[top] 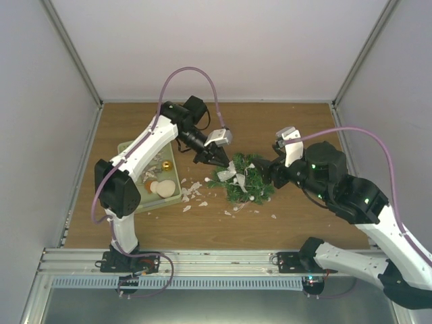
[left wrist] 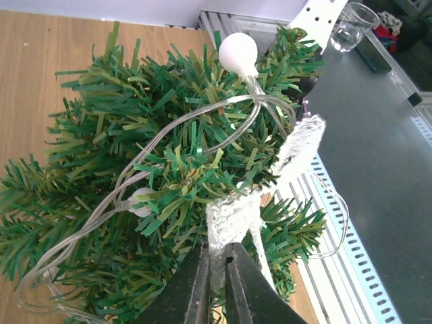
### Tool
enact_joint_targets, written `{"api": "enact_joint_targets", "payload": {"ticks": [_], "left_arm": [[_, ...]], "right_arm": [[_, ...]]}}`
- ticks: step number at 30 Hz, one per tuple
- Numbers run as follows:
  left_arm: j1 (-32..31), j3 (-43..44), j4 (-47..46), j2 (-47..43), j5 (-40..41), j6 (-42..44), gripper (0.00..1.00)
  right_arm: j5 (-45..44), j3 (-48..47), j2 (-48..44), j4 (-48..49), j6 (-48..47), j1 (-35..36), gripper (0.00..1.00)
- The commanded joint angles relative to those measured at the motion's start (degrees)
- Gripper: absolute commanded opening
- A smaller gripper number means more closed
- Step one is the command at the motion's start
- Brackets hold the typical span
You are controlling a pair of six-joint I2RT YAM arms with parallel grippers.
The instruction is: Decorate the small christmas tree
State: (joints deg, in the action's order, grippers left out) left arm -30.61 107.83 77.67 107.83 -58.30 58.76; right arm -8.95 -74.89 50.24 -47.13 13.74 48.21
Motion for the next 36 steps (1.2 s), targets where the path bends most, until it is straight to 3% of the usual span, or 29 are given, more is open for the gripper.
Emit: {"api": "enact_joint_targets", "payload": {"ticks": [1, 4, 9, 25, 30, 36], "left_arm": [[-0.7, -0.2, 0.1, 0.0, 0.6, -0.5, 0.19], [-0.7, 0.2, 0.1, -1.3, 0.9, -0.5, 0.33], [-0.7, 0.8, 0.1, -3.3, 3.1, -0.6, 0.47], [2.0, 5.0, -2.6, -9.8, 11.2, -3.7, 0.77], [7.6, -1.2, -10.0, -16.1, 15.6, -8.6, 0.88], [14.9, -19.0, -22.4, -29.3, 24.3, -10.9, 0.99]], "right_arm": [[-0.9, 0.1, -0.7, -0.2, -0.9, -0.2, 0.78], [-0.9, 0.4, -0.7, 0.0, -0.9, -0.2, 0.78], [-0.9, 0.6, -0.5, 0.2, -1.0, -0.2, 0.78], [-1.3, -0.3, -0.6, -0.2, -1.3, -0.2, 0.79], [-3.2, -1.5, -0.1, 0.4, -1.3, -0.2, 0.80], [2.6, -8.3, 7.4, -0.3, -3.1, -0.2, 0.84]]}}
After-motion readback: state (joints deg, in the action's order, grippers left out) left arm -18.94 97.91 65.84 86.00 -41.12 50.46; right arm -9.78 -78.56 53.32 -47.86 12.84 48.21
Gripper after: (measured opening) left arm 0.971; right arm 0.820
